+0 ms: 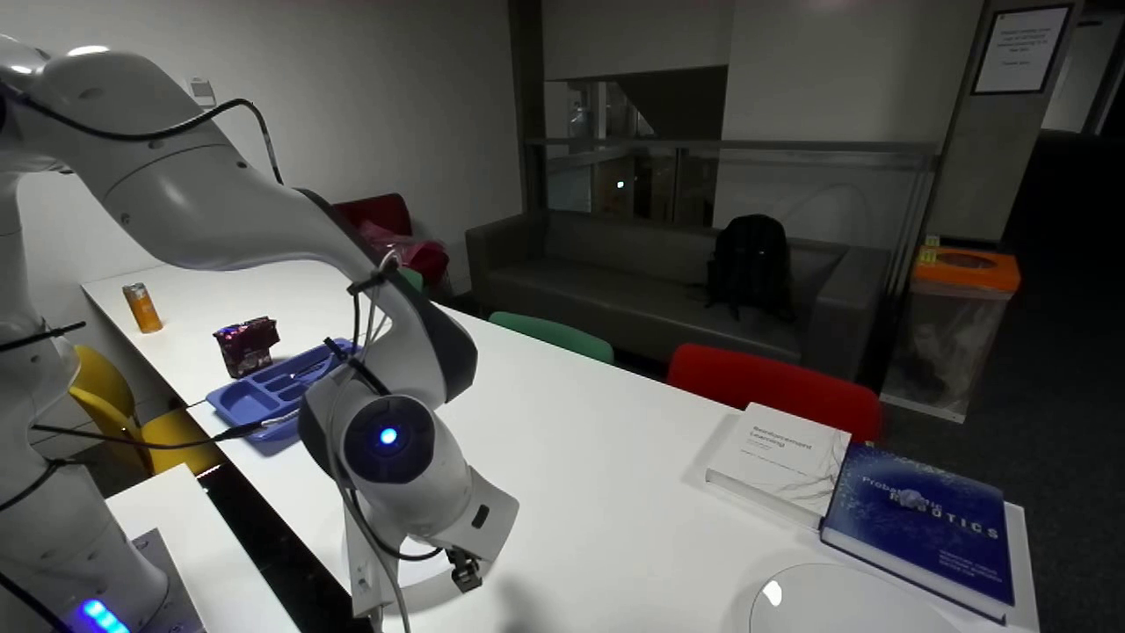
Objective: Move the plate
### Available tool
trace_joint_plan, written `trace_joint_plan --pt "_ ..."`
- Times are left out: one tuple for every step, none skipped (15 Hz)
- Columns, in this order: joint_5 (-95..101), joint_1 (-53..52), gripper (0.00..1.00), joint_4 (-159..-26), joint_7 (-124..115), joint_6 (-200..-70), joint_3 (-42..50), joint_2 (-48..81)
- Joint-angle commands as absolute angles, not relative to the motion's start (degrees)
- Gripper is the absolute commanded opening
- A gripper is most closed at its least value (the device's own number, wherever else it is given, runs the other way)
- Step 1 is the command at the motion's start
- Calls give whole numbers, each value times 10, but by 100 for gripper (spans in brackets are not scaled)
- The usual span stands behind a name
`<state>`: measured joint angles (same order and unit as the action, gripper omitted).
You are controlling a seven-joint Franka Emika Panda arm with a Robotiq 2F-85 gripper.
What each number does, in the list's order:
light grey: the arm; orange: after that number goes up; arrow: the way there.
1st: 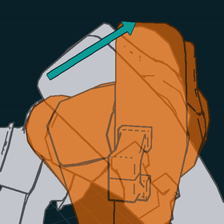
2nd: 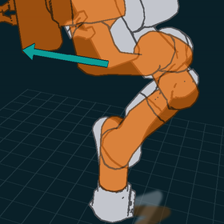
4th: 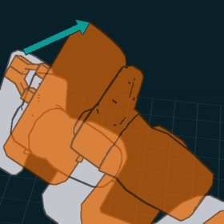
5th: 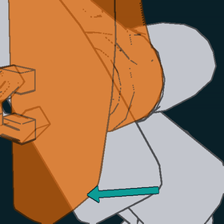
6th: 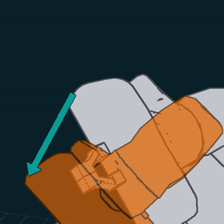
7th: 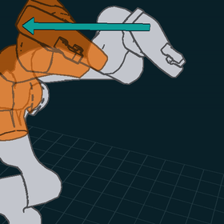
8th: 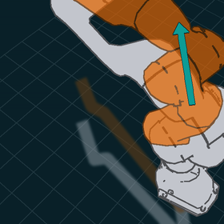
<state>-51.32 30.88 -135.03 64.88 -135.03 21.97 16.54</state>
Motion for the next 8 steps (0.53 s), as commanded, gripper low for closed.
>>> trace_joint_plan --pt "-518 311 100 -1349 665 -1364 214 171" --pt "-520 312 100 -1350 669 -1367 213 172" --pt "-521 311 100 -1351 673 -1374 212 173" --pt "-522 311 100 -1351 676 -1380 210 175" --pt "-524 311 100 -1350 679 -1389 208 178" --pt "-529 312 100 -1350 687 -1396 205 180" --pt "-536 313 100 -1349 698 -1405 201 182" --pt "-542 315 100 -1347 707 -1408 197 183"
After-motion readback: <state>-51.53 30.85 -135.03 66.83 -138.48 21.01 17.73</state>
